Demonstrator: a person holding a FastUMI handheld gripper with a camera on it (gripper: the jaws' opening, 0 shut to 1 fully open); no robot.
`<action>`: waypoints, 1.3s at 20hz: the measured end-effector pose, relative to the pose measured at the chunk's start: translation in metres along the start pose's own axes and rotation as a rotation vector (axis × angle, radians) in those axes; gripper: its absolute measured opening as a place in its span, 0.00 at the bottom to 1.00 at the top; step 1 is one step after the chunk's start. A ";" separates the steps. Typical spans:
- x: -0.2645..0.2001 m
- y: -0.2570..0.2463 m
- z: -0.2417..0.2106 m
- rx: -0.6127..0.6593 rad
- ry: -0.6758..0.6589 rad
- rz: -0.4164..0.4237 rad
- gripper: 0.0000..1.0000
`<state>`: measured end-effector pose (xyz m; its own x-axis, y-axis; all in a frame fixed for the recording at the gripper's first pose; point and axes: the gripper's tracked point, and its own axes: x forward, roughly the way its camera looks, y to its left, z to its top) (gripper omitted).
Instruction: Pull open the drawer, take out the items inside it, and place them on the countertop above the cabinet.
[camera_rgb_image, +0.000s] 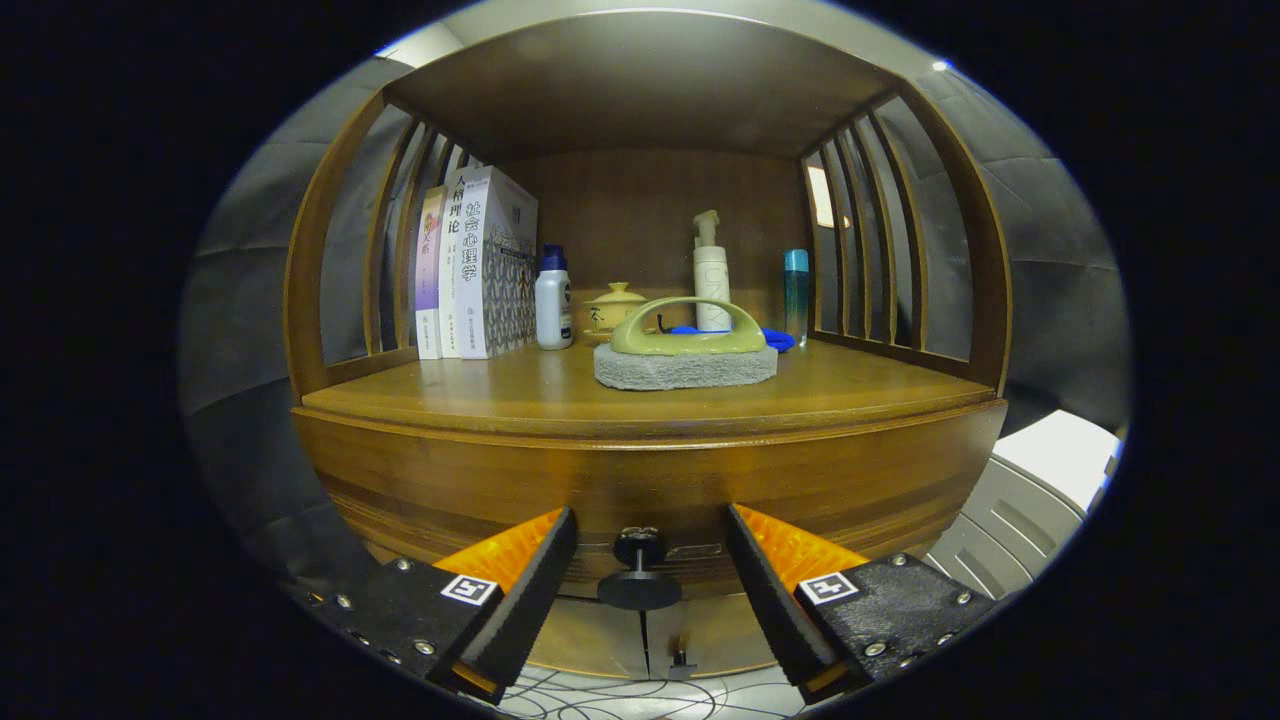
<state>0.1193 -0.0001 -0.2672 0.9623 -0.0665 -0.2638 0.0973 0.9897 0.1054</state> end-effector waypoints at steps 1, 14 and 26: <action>-0.005 -0.001 0.005 0.002 -0.002 0.016 0.94; -0.162 -0.037 0.210 0.005 -0.206 0.084 0.94; -0.228 -0.053 0.244 -0.194 -0.284 -0.030 0.95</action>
<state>-0.0432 -0.0685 0.0208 0.9946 -0.1021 0.0165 0.1032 0.9906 -0.0899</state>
